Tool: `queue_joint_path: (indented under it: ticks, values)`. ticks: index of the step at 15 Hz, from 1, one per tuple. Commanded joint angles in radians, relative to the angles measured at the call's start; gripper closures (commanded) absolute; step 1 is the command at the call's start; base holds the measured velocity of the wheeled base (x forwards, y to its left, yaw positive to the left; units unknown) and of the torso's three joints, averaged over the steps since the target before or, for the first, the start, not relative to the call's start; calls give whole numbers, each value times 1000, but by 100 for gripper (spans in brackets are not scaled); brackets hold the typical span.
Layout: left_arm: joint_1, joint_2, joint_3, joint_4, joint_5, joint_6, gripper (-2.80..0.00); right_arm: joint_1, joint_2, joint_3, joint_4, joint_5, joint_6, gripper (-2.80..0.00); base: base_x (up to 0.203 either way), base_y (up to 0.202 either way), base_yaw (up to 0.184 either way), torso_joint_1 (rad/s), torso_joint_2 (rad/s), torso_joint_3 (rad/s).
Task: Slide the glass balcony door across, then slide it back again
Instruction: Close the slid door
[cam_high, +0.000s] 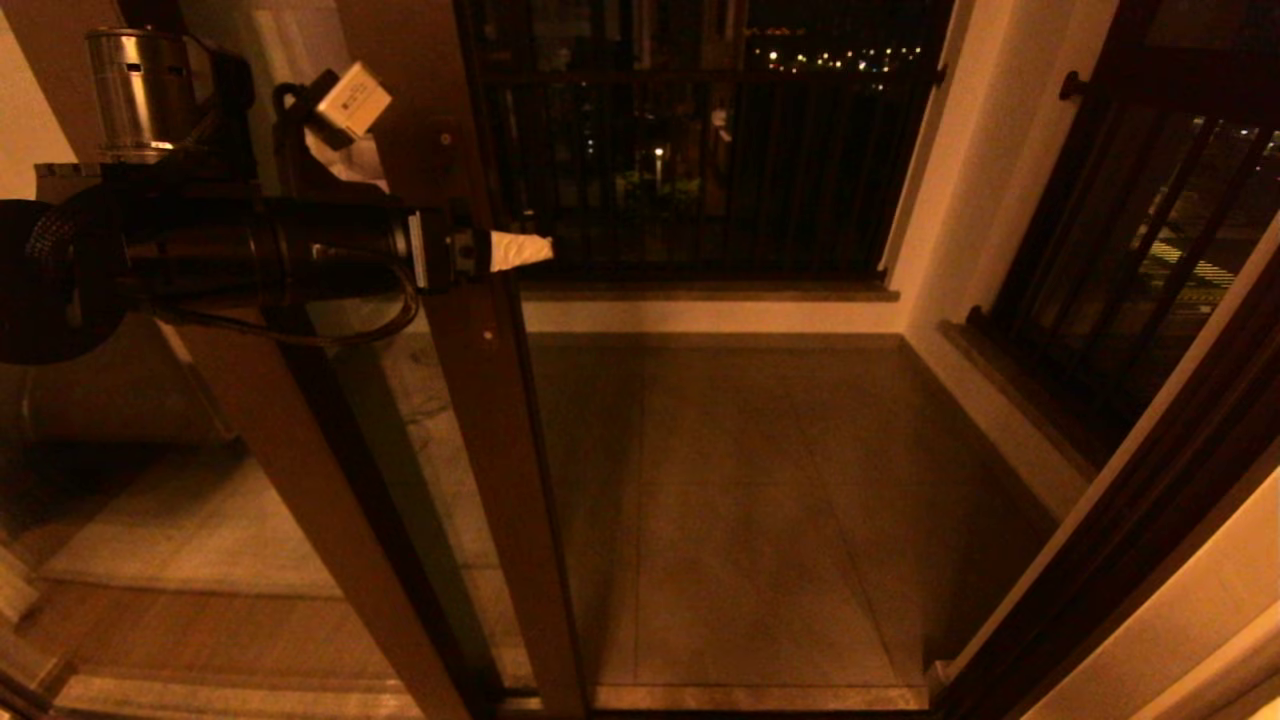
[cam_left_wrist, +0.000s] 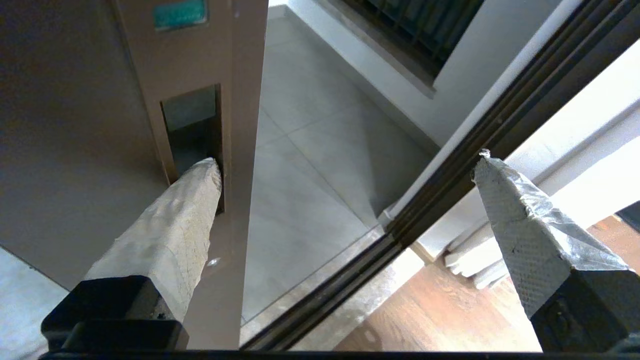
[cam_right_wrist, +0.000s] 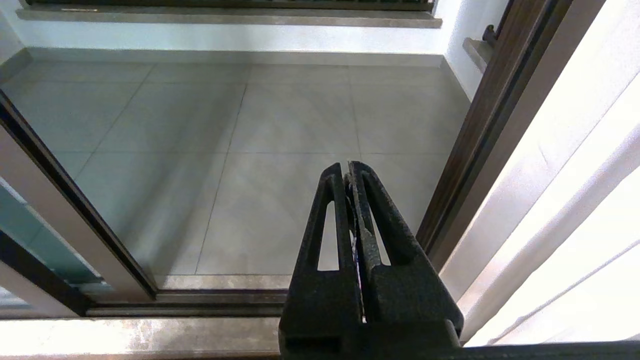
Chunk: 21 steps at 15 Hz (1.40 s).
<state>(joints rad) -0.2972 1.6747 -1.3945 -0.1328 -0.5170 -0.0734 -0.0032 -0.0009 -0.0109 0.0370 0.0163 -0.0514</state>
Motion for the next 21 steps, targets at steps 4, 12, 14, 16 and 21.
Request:
queue_joint_path:
  ticks: [4, 12, 14, 16, 21]
  values:
    - [-8, -6, -3, 1, 12, 1, -280, 0, 1, 0, 0, 1, -1, 0, 0, 0, 0, 0, 0, 0]
    - [-23, -4, -6, 2, 15, 1, -280, 0, 1, 0, 0, 1, -1, 0, 0, 0, 0, 0, 0, 0]
    - [-29, -4, -6, 2, 15, 1, -280, 0, 1, 0, 1, 1, -1, 0, 0, 0, 0, 0, 0, 0]
    - [-37, -3, -8, 2, 15, 1, -280, 0, 1, 0, 0, 1, -1, 0, 0, 0, 0, 0, 0, 0]
    - [-56, 2, -8, 2, 15, 1, -280, 0, 1, 0, 0, 1, -1, 0, 0, 0, 0, 0, 0, 0]
